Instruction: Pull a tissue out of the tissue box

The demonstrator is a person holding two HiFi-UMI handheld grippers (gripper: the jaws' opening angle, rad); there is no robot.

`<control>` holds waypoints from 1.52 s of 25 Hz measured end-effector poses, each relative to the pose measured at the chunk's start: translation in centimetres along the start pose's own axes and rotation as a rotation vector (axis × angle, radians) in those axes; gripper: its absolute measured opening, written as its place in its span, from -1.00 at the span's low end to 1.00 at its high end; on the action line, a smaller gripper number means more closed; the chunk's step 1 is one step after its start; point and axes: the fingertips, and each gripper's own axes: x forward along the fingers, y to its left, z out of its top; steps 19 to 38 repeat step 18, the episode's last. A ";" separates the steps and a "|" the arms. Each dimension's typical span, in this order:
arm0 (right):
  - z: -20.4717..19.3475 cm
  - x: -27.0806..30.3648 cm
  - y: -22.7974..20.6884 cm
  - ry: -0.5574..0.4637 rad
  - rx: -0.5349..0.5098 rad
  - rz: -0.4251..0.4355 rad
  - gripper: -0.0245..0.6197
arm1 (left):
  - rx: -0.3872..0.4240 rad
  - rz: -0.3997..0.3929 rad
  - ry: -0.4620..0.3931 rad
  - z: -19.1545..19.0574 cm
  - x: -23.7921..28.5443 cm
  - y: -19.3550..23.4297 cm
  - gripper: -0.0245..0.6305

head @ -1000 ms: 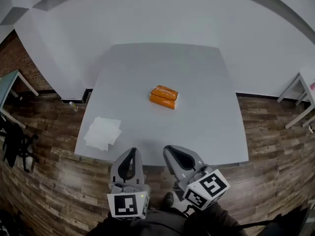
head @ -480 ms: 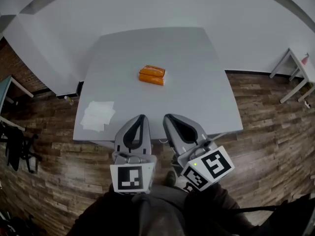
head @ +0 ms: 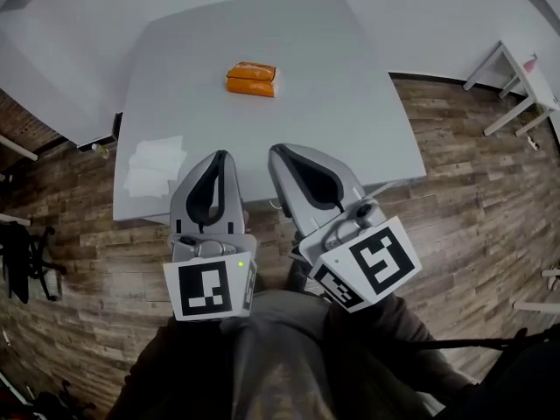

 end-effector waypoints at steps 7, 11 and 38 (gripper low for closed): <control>0.1 0.6 0.6 0.002 -0.019 0.000 -0.92 | 0.000 -0.021 0.004 -0.3 -0.3 0.3 -0.93; 0.0 0.7 0.8 0.005 -0.025 0.004 -0.92 | 0.008 -0.039 0.021 -0.6 -0.5 0.1 -0.93; 0.1 0.9 0.8 0.004 -0.026 0.000 -0.92 | 0.004 -0.038 0.023 -0.7 -0.5 0.3 -0.93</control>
